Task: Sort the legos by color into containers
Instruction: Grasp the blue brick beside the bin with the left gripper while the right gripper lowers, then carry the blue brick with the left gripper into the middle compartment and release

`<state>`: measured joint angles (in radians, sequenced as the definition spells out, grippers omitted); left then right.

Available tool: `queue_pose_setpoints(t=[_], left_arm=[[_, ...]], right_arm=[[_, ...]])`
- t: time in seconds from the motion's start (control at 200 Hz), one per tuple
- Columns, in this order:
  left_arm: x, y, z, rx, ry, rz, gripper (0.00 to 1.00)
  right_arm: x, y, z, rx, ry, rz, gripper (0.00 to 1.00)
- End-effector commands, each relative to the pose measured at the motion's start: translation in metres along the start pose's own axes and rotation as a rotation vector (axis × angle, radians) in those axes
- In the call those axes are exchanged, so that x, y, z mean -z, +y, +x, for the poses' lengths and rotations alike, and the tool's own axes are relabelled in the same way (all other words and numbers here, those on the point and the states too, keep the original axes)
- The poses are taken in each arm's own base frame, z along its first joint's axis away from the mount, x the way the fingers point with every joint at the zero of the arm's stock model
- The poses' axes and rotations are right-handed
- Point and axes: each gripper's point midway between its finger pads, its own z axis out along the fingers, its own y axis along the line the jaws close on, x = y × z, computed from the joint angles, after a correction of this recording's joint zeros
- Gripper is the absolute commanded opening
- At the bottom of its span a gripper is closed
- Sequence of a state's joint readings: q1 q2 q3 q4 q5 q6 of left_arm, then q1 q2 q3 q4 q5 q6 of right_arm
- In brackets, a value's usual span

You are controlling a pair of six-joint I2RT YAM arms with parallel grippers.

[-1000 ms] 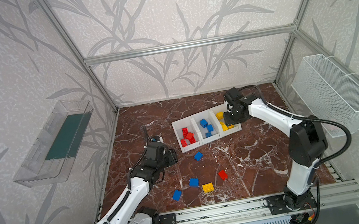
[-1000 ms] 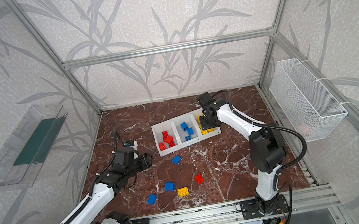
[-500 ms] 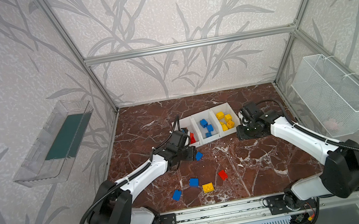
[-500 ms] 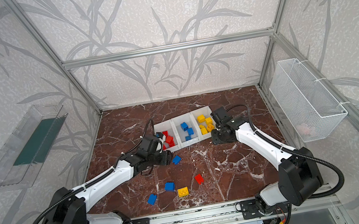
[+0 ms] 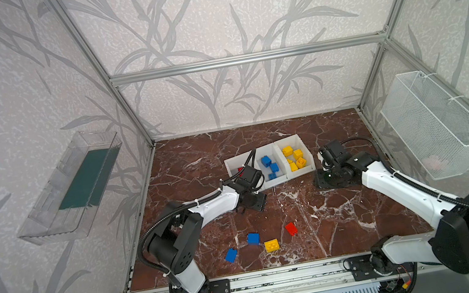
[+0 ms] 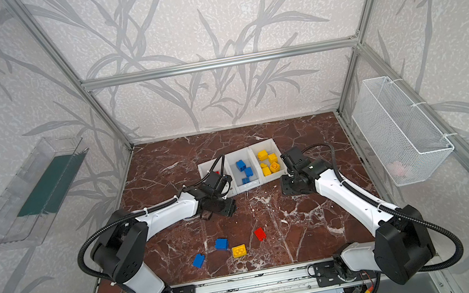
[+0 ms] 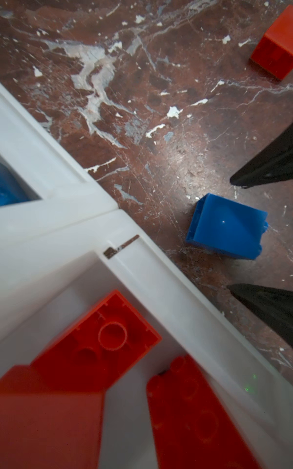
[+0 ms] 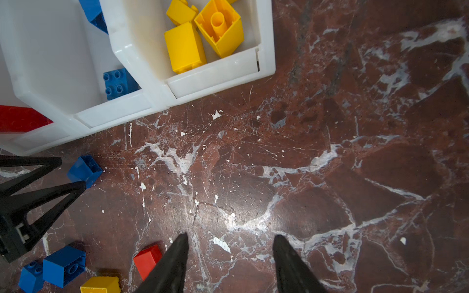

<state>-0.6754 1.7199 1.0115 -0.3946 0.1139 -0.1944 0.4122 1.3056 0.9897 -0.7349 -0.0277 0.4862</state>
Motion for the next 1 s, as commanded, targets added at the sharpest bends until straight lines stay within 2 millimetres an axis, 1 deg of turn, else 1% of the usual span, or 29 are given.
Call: queue_pose_setpoints(t=[0.0, 0.16, 0.265, 0.36, 0.46, 0.53, 0.67, 0.755, 0.84, 0.9, 0.995], left_arm=[[-0.003, -0.006, 0.002, -0.052, 0.037, 0.004, 0.64], [-0.014, -0.005, 0.006, -0.069, 0.077, -0.028, 0.63], [-0.018, -0.007, 0.008, -0.091, 0.093, -0.045, 0.59], [-0.021, -0.010, 0.009, -0.100, 0.099, -0.042, 0.52], [-0.022, -0.013, 0.010, -0.108, 0.102, -0.039, 0.39], [-0.021, -0.015, 0.010, -0.113, 0.102, -0.032, 0.33], [-0.017, -0.019, 0.007, -0.117, 0.093, -0.019, 0.28], [-0.010, -0.024, 0.000, -0.119, 0.073, 0.000, 0.26], [0.001, -0.031, -0.014, -0.125, 0.034, 0.024, 0.26], [0.010, -0.036, -0.029, -0.136, -0.005, 0.038, 0.26], [0.027, -0.042, -0.057, -0.149, -0.076, 0.049, 0.26]], right_arm=[[0.005, 0.000, 0.000, -0.016, -0.016, -0.015, 0.55], [0.005, 0.000, 0.001, -0.018, -0.015, -0.013, 0.55], [0.005, -0.001, 0.001, -0.021, -0.016, -0.013, 0.55], [0.005, -0.002, 0.003, -0.026, -0.015, -0.012, 0.55], [0.006, -0.002, 0.004, -0.029, -0.019, -0.011, 0.55], [0.006, -0.004, 0.004, -0.032, -0.020, -0.009, 0.55], [0.006, -0.004, 0.006, -0.037, -0.021, -0.008, 0.54], [0.008, -0.004, 0.006, -0.037, -0.025, -0.011, 0.54], [0.011, -0.005, 0.006, -0.038, -0.033, -0.011, 0.54], [0.013, -0.005, 0.006, -0.038, -0.038, -0.010, 0.54], [0.016, -0.006, 0.006, -0.038, -0.043, -0.009, 0.54]])
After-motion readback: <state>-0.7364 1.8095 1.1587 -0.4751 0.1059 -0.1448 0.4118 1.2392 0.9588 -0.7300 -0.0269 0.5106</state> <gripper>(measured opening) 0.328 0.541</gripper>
